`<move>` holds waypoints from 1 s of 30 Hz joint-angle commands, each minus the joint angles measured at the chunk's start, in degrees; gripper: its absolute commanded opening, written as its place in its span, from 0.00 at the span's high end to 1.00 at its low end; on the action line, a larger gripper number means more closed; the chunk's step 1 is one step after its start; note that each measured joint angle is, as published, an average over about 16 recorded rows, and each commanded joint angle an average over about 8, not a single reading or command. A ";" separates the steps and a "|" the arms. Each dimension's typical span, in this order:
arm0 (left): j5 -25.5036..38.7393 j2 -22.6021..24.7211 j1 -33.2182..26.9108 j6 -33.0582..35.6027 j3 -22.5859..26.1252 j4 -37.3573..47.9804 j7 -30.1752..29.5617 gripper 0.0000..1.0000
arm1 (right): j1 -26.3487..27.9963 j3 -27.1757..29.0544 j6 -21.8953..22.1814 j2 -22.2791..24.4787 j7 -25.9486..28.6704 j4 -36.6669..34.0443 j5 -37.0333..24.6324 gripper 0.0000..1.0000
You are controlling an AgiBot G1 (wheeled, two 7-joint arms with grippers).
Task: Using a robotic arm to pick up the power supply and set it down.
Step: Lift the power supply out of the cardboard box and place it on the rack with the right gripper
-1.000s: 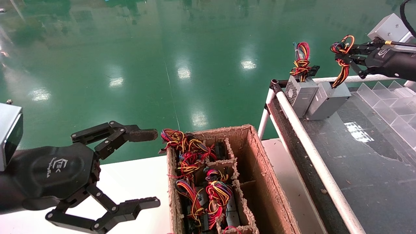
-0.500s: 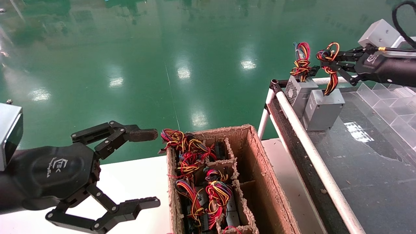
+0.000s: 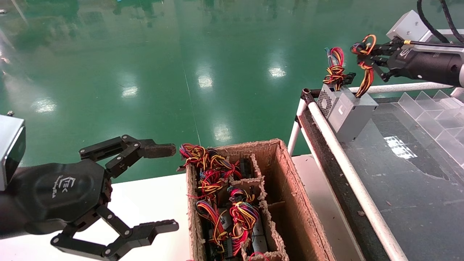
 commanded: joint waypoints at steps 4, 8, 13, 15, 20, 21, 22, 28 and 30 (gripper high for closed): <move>0.00 0.00 0.00 0.00 0.00 0.00 0.00 0.00 | -0.45 0.03 5.98 -1.54 0.00 -0.24 0.04 1.00; 0.00 0.00 0.00 0.00 0.00 0.00 0.00 0.00 | -0.74 0.03 7.91 -2.45 0.29 -0.36 0.04 1.00; 0.00 0.00 0.00 0.00 0.01 0.00 0.00 0.00 | -0.92 -0.09 7.93 -2.93 0.37 -0.26 -0.13 1.00; 0.00 0.00 0.00 0.00 0.01 0.00 0.00 0.00 | -0.95 -0.14 7.88 -3.00 0.32 -0.19 -0.20 1.00; -0.01 0.00 0.00 0.00 0.01 0.00 0.00 0.00 | -1.02 -0.16 8.48 -3.32 0.30 -0.08 -0.24 1.00; -0.01 0.00 0.00 0.00 0.01 0.00 0.00 0.00 | -1.04 -0.16 8.69 -3.42 0.31 -0.07 -0.23 1.00; -0.01 0.00 0.00 0.00 0.01 0.00 0.00 0.00 | -1.05 -0.15 8.90 -3.54 0.33 -0.06 -0.22 1.00; -0.01 0.00 0.00 0.00 0.01 0.00 0.01 0.00 | -1.21 -0.08 10.07 -4.29 0.52 -0.09 -0.11 1.00; -0.01 0.00 0.00 0.00 0.01 0.00 0.01 0.00 | -1.29 -0.04 10.39 -4.48 0.61 -0.13 -0.06 1.00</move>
